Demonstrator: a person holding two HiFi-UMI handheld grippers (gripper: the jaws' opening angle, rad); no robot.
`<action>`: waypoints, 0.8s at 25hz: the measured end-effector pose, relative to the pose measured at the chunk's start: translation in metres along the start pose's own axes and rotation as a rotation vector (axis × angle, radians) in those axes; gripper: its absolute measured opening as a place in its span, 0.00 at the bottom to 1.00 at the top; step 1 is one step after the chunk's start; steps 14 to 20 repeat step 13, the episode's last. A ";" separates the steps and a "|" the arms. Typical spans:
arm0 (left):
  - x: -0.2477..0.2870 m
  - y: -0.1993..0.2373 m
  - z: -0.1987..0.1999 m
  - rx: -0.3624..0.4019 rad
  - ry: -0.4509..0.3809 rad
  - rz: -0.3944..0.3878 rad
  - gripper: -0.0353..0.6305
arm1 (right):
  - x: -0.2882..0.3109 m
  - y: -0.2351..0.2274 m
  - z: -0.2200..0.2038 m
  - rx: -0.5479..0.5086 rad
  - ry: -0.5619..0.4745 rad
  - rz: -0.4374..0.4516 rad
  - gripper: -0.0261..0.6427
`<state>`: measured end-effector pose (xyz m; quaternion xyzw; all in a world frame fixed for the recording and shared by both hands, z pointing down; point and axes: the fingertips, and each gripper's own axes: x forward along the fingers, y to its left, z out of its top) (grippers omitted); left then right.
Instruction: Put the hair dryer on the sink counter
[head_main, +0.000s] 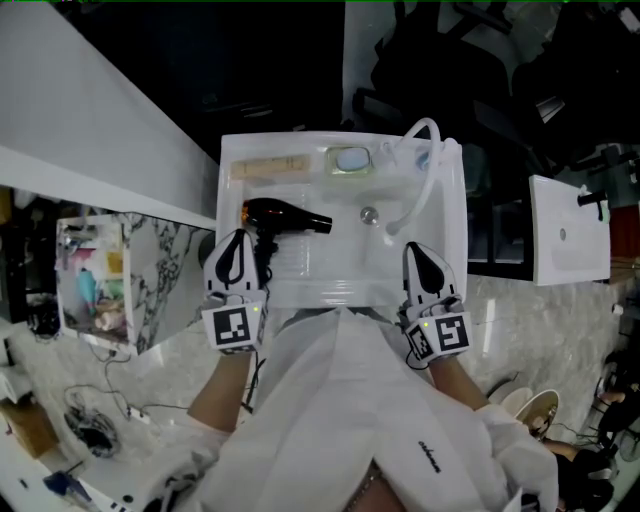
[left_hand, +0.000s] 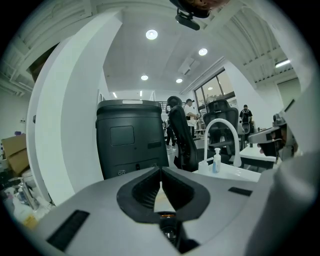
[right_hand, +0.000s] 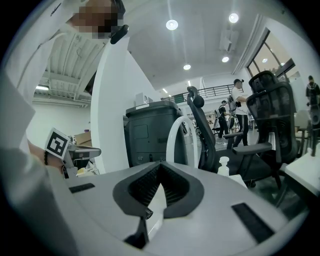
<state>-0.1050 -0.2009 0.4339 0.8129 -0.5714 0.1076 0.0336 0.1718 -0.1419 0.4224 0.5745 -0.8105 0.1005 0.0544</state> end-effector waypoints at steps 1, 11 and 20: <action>0.000 -0.001 0.000 0.002 0.001 -0.004 0.11 | 0.000 0.000 0.000 0.001 0.001 0.000 0.06; 0.003 -0.001 -0.004 0.018 0.026 -0.019 0.11 | 0.002 0.001 -0.002 0.000 0.002 0.002 0.06; 0.004 -0.001 -0.005 0.014 0.019 -0.019 0.11 | 0.003 0.001 -0.002 -0.003 0.003 0.001 0.06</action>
